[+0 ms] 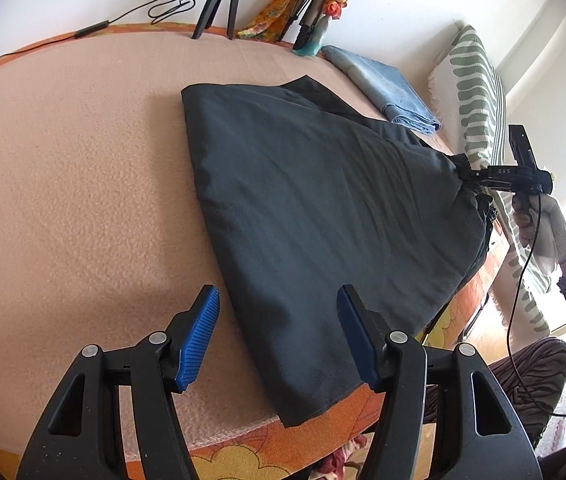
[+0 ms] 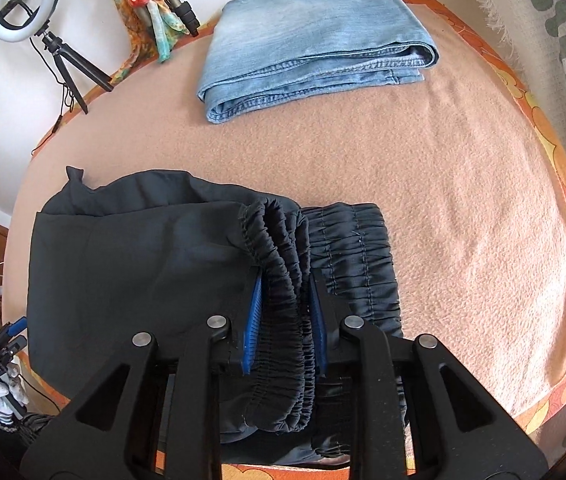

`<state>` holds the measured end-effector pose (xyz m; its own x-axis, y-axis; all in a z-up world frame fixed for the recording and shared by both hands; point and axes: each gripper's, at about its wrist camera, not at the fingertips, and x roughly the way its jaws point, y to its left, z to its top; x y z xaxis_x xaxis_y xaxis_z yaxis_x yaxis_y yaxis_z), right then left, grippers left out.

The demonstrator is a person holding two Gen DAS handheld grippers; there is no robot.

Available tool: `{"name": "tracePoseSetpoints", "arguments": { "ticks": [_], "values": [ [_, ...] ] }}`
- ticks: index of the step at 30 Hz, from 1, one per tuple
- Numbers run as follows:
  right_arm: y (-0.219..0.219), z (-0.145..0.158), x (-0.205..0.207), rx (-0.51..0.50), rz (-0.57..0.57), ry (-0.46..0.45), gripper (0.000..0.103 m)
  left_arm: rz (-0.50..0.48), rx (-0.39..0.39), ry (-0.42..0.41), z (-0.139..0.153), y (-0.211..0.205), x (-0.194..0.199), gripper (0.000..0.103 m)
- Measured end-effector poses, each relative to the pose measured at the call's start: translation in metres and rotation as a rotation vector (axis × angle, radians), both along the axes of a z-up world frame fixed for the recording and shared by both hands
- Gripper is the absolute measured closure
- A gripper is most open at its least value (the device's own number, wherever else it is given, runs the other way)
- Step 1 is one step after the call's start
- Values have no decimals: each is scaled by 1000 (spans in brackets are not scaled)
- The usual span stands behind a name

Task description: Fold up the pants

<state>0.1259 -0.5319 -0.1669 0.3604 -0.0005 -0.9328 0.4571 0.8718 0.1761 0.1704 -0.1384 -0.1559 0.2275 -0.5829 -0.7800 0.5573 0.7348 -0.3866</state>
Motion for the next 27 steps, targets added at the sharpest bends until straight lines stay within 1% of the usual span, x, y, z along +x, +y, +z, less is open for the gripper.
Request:
{"name": "tracePoseSetpoints", "arguments": {
  "ticks": [2, 3, 5, 7, 9, 11, 13, 14, 16, 18, 20, 21, 22, 24, 27],
  "values": [
    [5, 8, -1, -67, 0, 13, 59, 17, -13, 17, -3, 1, -2, 42],
    [9, 15, -3, -116, 4, 16, 56, 34, -27, 20, -3, 3, -3, 42],
    [16, 31, -7, -172, 4, -6, 53, 71, -56, 33, -5, 8, -4, 43],
    [24, 50, -11, -164, 0, -54, 52, 103, -79, 48, -5, 13, -4, 42],
    [42, 68, -12, -146, 30, -113, 49, 131, -98, 67, -6, 16, -4, 42],
    [64, 82, -7, -107, 73, -163, 46, 151, -124, 83, -7, 18, -4, 42],
    [88, 90, 4, -54, 109, -201, 46, 170, -161, 88, -9, 20, -6, 42],
    [101, 92, 10, -28, 134, -215, 46, 182, -186, 94, -10, 22, -7, 44],
    [130, 95, 24, -6, 182, -235, 46, 210, -246, 128, -13, 26, -7, 45],
    [161, 96, 38, 23, 235, -246, 46, 217, -297, 159, -15, 26, -8, 50],
    [190, 94, 54, 46, 287, -250, 46, 213, -307, 149, -16, 24, -10, 60],
    [205, 92, 63, 45, 315, -246, 46, 209, -319, 145, -16, 23, -13, 64],
    [220, 90, 71, 42, 341, -239, 46, 205, -331, 143, -15, 22, -14, 70],
    [247, 82, 89, 45, 383, -220, 46, 195, -349, 130, -12, 20, -16, 74],
    [281, 63, 118, 94, 431, -167, 45, 166, -369, 95, -4, 15, -19, 79]
  ]
}}
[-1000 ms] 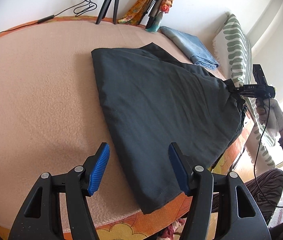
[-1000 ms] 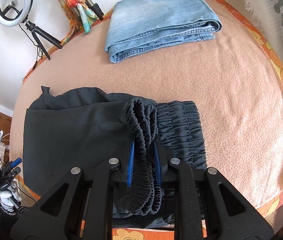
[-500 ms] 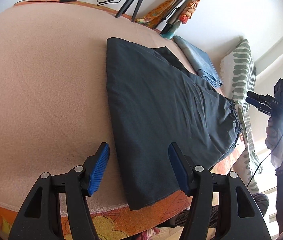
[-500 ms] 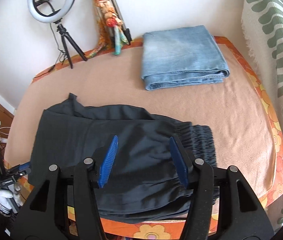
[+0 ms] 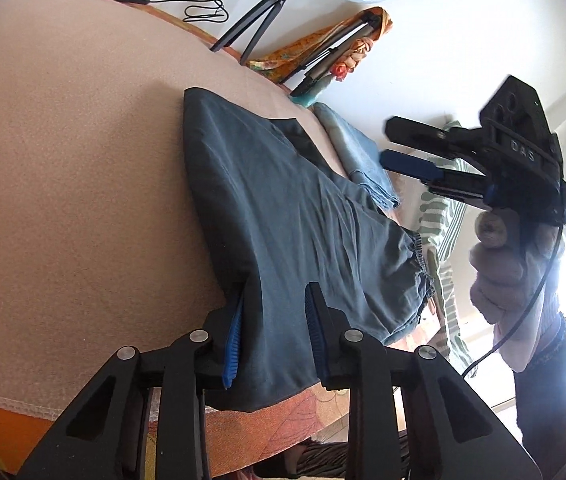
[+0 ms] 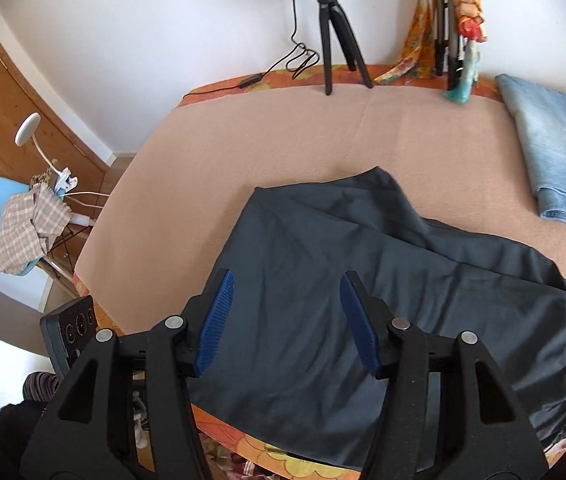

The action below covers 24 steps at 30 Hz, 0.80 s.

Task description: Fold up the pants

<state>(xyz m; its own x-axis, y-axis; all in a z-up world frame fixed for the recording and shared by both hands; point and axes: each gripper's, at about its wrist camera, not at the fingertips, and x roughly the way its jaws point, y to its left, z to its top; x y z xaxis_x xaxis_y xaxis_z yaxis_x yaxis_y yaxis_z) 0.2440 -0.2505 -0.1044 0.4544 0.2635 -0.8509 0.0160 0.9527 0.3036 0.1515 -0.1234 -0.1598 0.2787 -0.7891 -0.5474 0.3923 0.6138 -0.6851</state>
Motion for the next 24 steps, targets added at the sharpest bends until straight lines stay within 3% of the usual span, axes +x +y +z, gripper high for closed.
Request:
{"name": "tracePoseSetpoints", "arguments": {
  "ticks": [4, 10, 19, 21, 22, 23, 24],
  "values": [
    [40, -31, 42, -14, 41, 91, 45, -22, 8, -61, 11, -6, -3, 80],
    [87, -73, 94, -106, 79, 200, 45, -35, 5, -64, 12, -10, -2, 80],
    [126, -104, 121, -325, 124, 303, 45, -50, 6, -68, 14, -12, -5, 80],
    [130, -108, 122, -369, 143, 309, 57, -51, 13, -69, 14, -12, -6, 80],
    [130, -110, 122, -380, 152, 314, 74, -48, 25, -73, 16, -14, -7, 80],
    [129, -112, 121, -375, 157, 318, 84, -44, 43, -80, 16, -14, -8, 80],
    [127, -112, 121, -365, 156, 317, 86, -39, 59, -89, 17, -15, -9, 80]
  ]
}}
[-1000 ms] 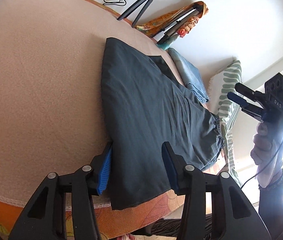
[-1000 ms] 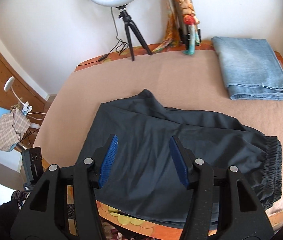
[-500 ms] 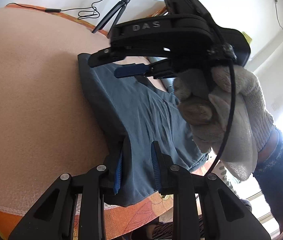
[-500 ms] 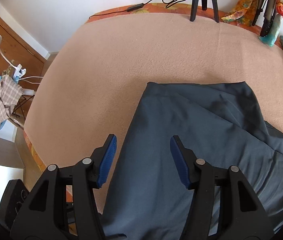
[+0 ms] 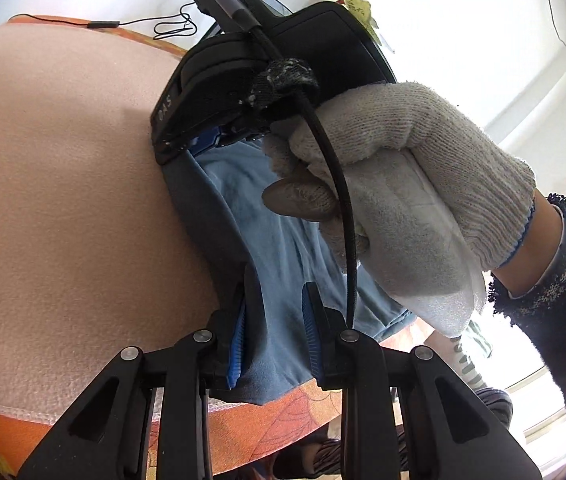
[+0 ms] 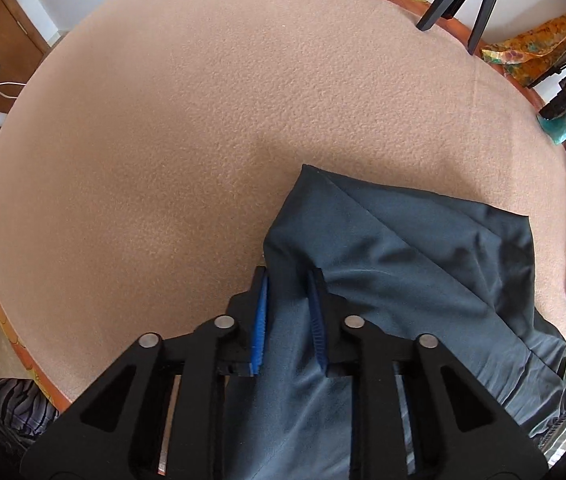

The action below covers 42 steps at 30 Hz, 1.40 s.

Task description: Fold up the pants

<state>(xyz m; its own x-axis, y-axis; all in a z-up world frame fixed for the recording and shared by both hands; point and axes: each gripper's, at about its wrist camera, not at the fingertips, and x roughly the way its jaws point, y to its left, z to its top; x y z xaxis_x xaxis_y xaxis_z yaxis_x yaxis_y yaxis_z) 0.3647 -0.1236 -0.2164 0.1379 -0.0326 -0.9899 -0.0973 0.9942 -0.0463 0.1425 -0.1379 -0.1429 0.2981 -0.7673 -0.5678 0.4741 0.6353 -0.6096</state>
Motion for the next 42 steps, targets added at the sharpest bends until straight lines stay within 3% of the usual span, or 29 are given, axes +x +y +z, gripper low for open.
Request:
{"name": "tracePoseSetpoints", "arguments": {
  "ticks": [1, 4, 8, 10, 13, 16, 21, 26, 31, 42],
  "values": [
    [-2, 1, -2, 13, 1, -8, 91, 9, 21, -11, 1, 0, -1, 80],
    [-10, 8, -9, 58, -13, -43, 97, 51, 105, -14, -1, -1, -1, 61],
    [-35, 27, -19, 187, -91, -100, 99, 55, 65, 99, -20, 1, 11, 59],
    [-46, 36, -26, 229, -123, -133, 99, 43, 28, 131, -26, 1, 14, 63],
    [-64, 51, -41, 305, -169, -183, 99, 27, -34, 136, -25, 1, 18, 91],
    [-84, 70, -47, 385, -214, -242, 99, -13, -84, 85, -8, -5, 15, 95],
    [-124, 101, -76, 528, -291, -356, 99, -104, -153, 36, 26, -24, 9, 96],
    [-163, 128, -101, 619, -343, -449, 99, -171, -151, -53, 54, -62, -3, 96],
    [-209, 144, -123, 650, -398, -509, 99, -236, -175, -39, 52, -94, -5, 96],
    [-324, 153, -186, 659, -538, -605, 99, -409, -153, -69, 58, -214, -2, 97]
  ]
}}
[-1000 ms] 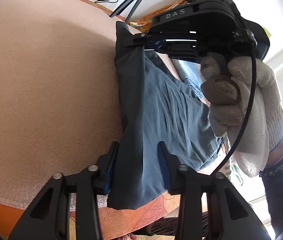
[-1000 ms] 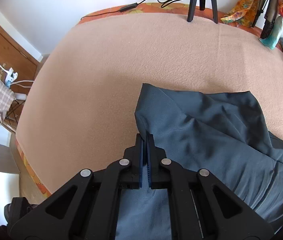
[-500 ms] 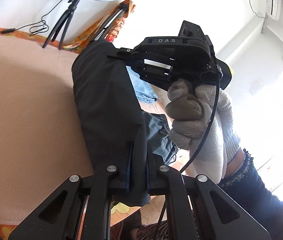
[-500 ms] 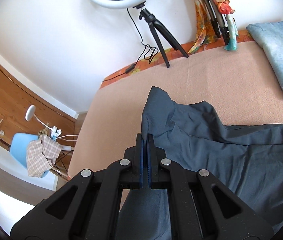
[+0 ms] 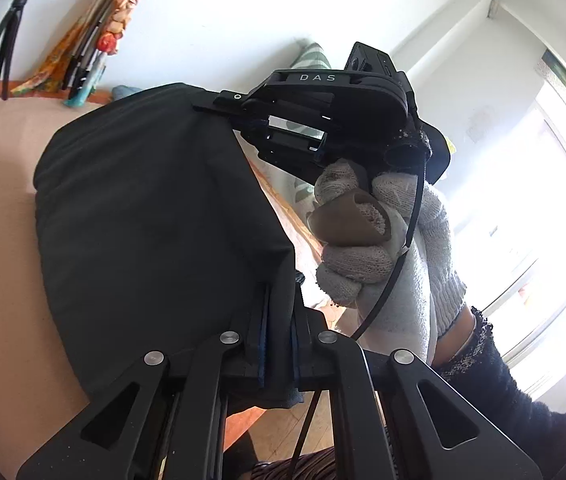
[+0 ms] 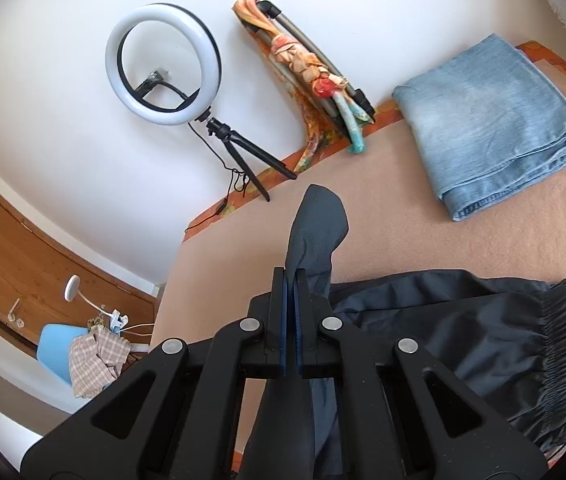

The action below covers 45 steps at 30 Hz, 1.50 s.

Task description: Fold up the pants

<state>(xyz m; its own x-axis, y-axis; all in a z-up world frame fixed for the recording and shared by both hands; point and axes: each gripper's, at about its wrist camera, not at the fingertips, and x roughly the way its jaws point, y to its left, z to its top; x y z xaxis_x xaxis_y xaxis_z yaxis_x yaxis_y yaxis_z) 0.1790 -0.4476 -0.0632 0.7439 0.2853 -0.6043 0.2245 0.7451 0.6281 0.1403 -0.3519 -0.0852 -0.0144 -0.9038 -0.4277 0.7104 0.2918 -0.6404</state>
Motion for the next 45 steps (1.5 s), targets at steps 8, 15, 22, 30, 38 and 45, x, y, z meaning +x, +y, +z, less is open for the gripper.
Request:
{"name": "tracePoseSetpoints", "arguments": {
  "ticks": [8, 15, 22, 30, 38, 45],
  "values": [
    [-80, -28, -43, -2, -100, 54, 100, -110, 22, 33, -24, -85, -4, 97],
    [-140, -58, -70, 16, -166, 87, 100, -165, 31, 75, -45, -136, -6, 97],
    [-168, -91, -75, 2, -180, 146, 100, -205, 73, 79, -64, -158, -20, 101],
    [-170, -93, -81, -104, -181, 198, 98, -274, 160, 85, -70, -154, -40, 82],
    [-151, -52, -86, -219, -176, 144, 77, -154, 148, -12, -52, -52, -33, 63],
    [-74, -29, -33, -282, 65, 58, 57, 118, 172, 66, -90, 34, 3, 63]
  ]
}}
